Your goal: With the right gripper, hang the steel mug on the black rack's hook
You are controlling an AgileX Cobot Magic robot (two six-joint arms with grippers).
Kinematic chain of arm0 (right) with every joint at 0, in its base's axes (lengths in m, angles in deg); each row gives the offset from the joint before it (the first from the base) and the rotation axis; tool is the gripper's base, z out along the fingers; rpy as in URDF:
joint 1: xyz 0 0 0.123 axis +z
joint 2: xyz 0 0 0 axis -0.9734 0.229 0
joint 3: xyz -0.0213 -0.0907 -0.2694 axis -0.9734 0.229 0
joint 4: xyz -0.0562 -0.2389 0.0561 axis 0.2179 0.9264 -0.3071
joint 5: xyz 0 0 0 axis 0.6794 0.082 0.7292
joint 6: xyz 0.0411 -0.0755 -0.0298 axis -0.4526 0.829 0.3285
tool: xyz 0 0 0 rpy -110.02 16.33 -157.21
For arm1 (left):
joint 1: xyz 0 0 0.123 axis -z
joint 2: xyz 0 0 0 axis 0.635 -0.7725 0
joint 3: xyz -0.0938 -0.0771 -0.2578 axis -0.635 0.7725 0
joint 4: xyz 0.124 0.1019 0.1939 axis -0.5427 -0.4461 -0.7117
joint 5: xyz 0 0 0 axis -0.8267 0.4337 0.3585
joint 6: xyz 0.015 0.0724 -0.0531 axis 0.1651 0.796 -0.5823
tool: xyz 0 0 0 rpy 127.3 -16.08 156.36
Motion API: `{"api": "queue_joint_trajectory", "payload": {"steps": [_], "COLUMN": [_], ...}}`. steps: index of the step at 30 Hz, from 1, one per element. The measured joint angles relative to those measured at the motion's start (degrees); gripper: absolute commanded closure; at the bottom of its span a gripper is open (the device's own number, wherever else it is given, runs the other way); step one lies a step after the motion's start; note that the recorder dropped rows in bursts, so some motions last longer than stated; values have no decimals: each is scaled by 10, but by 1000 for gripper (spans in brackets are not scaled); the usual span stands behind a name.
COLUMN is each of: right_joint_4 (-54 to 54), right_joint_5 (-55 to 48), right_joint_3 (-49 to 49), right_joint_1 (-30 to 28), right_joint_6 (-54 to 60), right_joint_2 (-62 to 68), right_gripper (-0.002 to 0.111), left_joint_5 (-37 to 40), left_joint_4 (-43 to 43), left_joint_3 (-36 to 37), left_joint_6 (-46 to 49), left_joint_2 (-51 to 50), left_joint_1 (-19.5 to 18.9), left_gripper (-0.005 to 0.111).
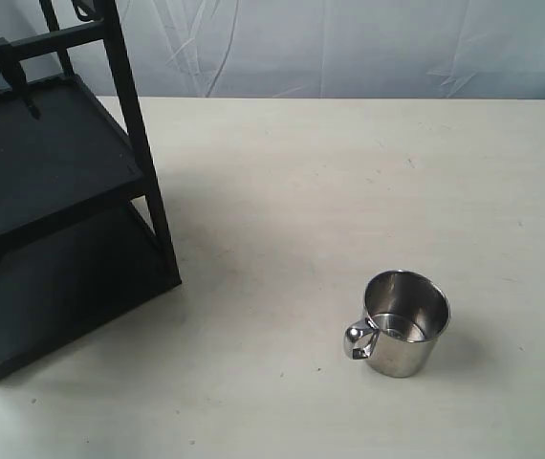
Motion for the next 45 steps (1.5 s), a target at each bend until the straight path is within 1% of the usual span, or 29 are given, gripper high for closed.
{"api": "queue_joint_trajectory", "payload": {"steps": [5,9,12,17,19,20,23,25,26,30,32,34,40,43,45], "right_joint_4": [11,36,23,-74,-98,-106,-116,-117,-116,-58,-19,9,15,15,3], "right_joint_5": [1,32,116,321,392,421,459,430,394,224,137,39,-213,-310,-360], "right_joint_3": [0,1,2,2,2,2,2,-3,-14,-110,-172,-248,-445,-504,-523], "right_joint_1": [0,0,0,0,0,0,0,0,0,0,0,0,0,0,0], "right_joint_6": [1,3,-4,-34,-77,-115,-226,-288,-309,-311,-283,-230,-41,1,13], "right_joint_2": [0,0,0,0,0,-1,-1,-1,0,49,96,166,392,506,572], "right_gripper": [109,109,109,109,109,109,109,109,109,109,109,109,109,109,109], "left_joint_5": [0,0,0,0,0,0,0,0,0,0,0,0,0,0,0], "left_joint_4": [0,0,0,0,0,0,1,1,1,1,1,1,2,4,4], "left_joint_3": [0,0,0,0,0,0,0,0,0,0,0,0,0,0,0], "left_joint_6": [0,0,0,0,0,0,0,0,0,0,0,0,0,0,0], "left_joint_2": [0,0,0,0,0,0,0,0,0,0,0,0,0,0,0], "left_joint_1": [0,0,0,0,0,0,0,0,0,0,0,0,0,0,0], "left_gripper": [105,105,105,105,105,105,105,105,105,105,105,105,105,105,105]}}
